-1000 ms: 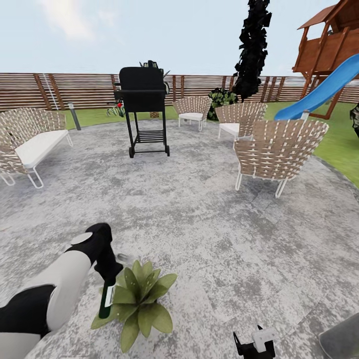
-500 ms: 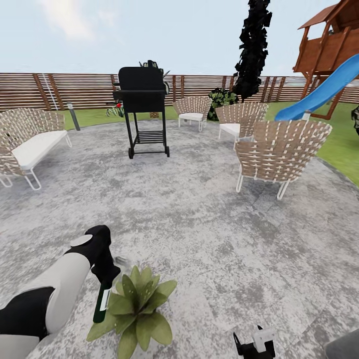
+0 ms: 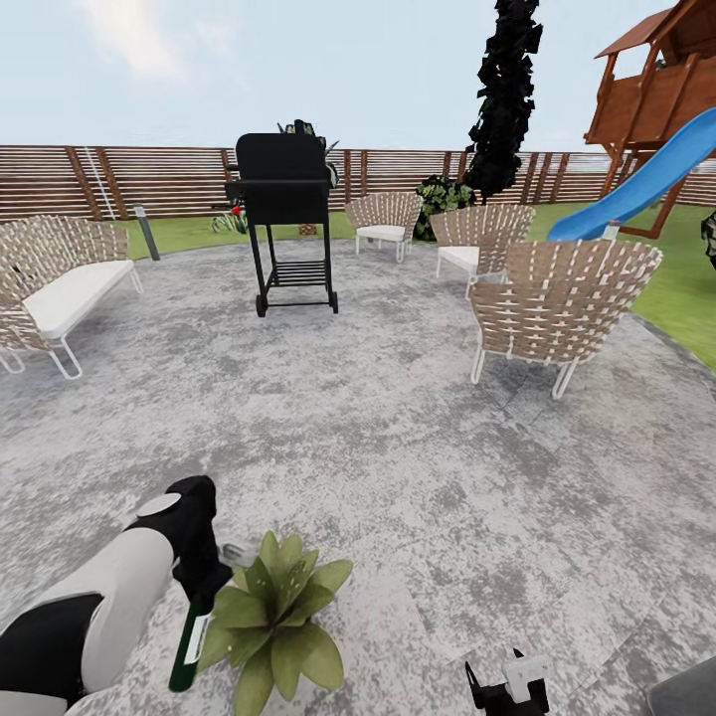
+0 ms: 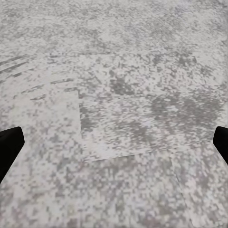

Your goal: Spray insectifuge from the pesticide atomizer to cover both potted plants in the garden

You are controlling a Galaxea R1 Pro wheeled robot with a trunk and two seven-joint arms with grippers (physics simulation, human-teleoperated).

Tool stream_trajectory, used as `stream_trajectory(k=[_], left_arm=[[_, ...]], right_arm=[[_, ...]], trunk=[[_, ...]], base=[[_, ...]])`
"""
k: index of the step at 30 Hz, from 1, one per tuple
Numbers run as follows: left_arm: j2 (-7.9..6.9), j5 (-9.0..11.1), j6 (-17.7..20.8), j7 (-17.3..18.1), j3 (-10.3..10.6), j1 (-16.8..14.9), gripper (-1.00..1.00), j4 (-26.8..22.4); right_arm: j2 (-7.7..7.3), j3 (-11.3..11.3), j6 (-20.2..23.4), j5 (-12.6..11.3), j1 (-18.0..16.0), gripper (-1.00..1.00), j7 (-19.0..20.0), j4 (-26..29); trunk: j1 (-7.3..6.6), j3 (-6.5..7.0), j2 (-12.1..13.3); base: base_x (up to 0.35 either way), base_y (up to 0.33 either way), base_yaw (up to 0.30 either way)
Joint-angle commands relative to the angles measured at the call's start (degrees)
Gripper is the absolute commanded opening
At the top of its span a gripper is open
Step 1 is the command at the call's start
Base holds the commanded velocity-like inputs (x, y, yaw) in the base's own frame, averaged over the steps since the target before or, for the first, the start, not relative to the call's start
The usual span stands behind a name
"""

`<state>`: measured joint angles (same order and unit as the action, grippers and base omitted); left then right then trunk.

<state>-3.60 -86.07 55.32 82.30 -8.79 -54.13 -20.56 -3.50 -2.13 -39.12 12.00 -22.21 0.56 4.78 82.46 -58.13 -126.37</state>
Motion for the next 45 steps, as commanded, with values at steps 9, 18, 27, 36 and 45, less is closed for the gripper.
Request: stream_trajectory(k=[9,18,27,36,45], left_arm=[[-0.66,-0.76,0.61,0.38,-0.46,-0.01,-1.00,-0.06],[-0.59,-0.85,0.68,-0.03,-0.36,-0.04,-1.00,-0.51],[-1.06,-0.79,1.05,-0.12,-0.45,-0.29,-1.00,-0.82],[-0.50,-0.76,1.16,-0.12,-0.41,-0.36,-1.00,-0.89],[-0.35,-0.68,1.45,-0.12,-0.71,-0.36,-1.00,-0.97]], right_arm=[[-0.02,-0.25,-0.17,0.31,-0.03,1.00,0.06,-0.04],[0.06,-0.25,-0.17,0.31,-0.03,1.00,0.06,-0.04],[0.07,-0.25,-0.16,0.31,-0.03,1.00,0.06,-0.04],[0.07,-0.25,-0.12,0.31,-0.03,1.00,0.06,-0.04],[0.15,-0.25,-0.14,0.22,-0.03,1.00,0.06,-0.03]], trunk=[[-0.01,-0.05,-0.02],[-0.01,-0.05,-0.02],[-0.01,-0.05,-0.02],[-0.01,-0.05,-0.02],[-0.01,-0.05,-0.02]], base=[[0.000,0.000,0.000],[-0.198,-0.141,0.000],[-0.303,0.083,0.000],[-0.086,0.101,0.000],[-0.056,-0.045,0.137]])
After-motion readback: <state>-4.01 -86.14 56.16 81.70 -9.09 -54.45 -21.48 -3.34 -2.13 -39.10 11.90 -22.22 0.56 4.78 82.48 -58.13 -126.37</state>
